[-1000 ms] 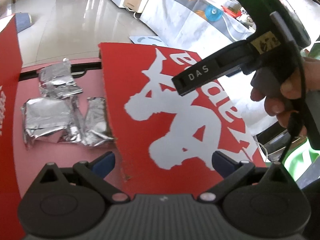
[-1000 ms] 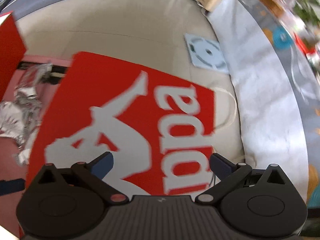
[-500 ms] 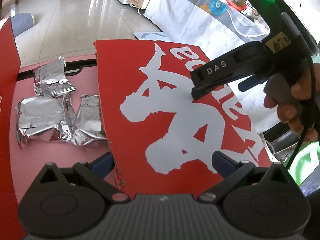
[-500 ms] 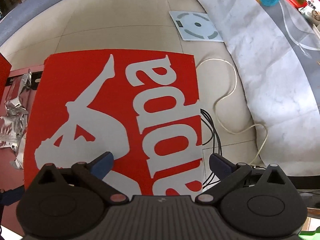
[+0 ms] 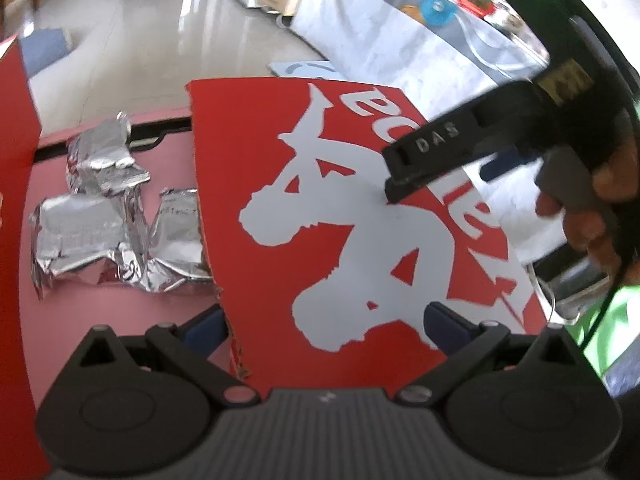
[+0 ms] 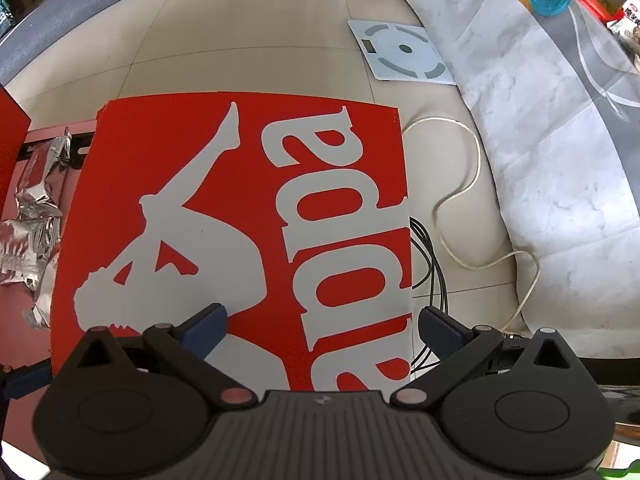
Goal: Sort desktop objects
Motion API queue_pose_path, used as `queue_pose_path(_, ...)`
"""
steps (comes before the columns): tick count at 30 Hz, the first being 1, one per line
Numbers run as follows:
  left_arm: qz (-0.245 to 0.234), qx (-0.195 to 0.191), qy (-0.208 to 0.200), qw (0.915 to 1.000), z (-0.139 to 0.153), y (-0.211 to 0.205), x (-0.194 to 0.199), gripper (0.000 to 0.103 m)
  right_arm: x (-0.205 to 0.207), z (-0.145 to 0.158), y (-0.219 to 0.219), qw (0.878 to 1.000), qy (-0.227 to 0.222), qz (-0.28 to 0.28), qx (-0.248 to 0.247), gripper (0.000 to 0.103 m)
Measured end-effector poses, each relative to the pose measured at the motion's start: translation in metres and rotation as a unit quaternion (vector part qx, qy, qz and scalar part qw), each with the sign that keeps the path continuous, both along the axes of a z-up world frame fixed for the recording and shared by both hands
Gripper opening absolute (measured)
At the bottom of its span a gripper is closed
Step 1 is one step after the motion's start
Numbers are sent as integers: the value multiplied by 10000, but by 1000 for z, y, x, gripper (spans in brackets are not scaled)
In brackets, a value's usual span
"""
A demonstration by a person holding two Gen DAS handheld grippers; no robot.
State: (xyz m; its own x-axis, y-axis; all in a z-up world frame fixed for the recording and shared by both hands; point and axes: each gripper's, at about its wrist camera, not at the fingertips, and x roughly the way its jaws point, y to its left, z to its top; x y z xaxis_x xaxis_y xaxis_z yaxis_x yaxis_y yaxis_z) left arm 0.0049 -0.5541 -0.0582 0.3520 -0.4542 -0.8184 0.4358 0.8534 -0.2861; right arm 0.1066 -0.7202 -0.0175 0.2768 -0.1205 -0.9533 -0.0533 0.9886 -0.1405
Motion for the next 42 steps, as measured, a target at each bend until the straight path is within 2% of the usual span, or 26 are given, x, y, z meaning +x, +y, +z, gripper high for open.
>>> queue_pose_path(7,-517,363,-248,9977,16,10,-1,103,2,-2,1,10000,-11,47,-27,102)
queue_pose_path(15,-1139,910,-576,9876,30,16,-7,103,2,-2,3,9999,-29,83,-98,102)
queue_pose_path(24,-1949,1535,-1069,9628,53,16,-13,103,2,-3,5,9998,-31,112,-152,102)
queue_pose_path(32,-2126,1795,-1095,9542,53,24,-9,103,3,-3,7,9998,-35,131,-164,102)
queue_pose_path(42,-2663,2416,-1297,9241,43,24,1,103,4,-2,10,9997,-34,156,-177,102)
